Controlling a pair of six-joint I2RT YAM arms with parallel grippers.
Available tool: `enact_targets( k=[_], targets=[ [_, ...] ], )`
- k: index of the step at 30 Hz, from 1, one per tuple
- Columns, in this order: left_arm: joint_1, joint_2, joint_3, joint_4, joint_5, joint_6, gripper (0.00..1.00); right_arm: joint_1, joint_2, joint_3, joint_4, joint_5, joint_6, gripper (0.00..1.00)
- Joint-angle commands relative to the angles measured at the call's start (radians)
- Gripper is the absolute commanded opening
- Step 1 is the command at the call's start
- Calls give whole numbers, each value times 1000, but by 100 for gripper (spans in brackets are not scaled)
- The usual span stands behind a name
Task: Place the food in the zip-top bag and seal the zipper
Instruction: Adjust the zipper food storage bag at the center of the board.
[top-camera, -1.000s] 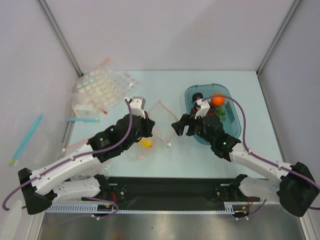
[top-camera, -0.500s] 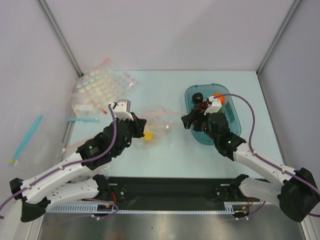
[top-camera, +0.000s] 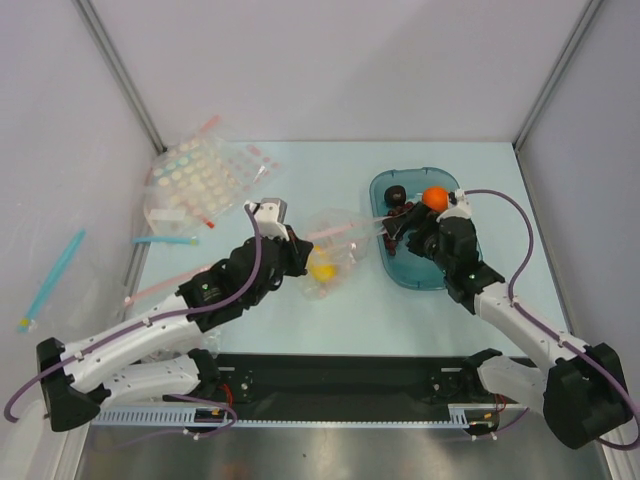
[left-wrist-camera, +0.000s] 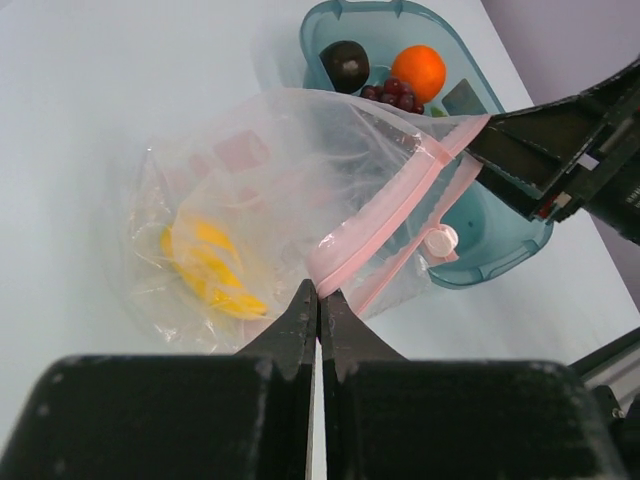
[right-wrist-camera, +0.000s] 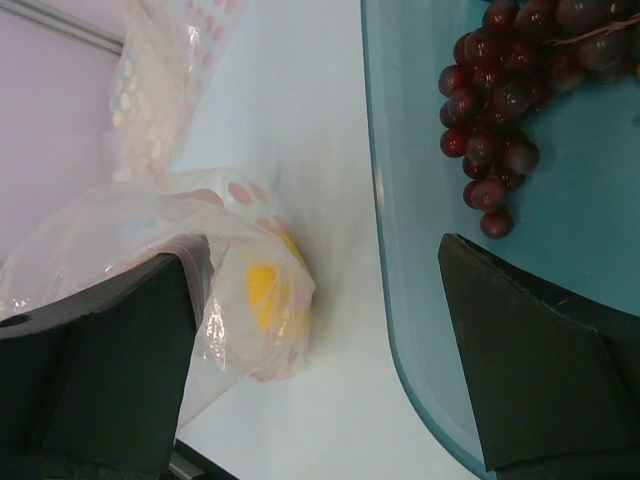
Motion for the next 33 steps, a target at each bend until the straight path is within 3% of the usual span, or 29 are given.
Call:
enact_targets(
  k=[1, 5, 8, 14, 21, 27, 33],
  targets=[
    [15, -38, 27, -36, -102, 24, 0, -153, 35, 11, -51, 138, 74, 100],
    [15, -8, 27, -33, -118, 32, 0, -153, 20, 12, 45, -170, -47, 99],
    [15, 34, 41, -33, -124, 35, 0, -95, -11, 5, 131, -295, -125, 96],
    [15, 166, 84, -35, -132, 53, 0, 84, -60, 70, 47, -183, -292, 99],
    [15, 221, 118, -74, -162, 47, 0, 106, -96, 67, 21, -197, -306, 100],
    [16, 201, 105, -82, -190, 32, 0, 28, -202, 20, 25, -152, -243, 99],
    [18, 180, 99, -88, -199, 22, 0, -129, -310, -57, 6, -110, -153, 99]
  ],
)
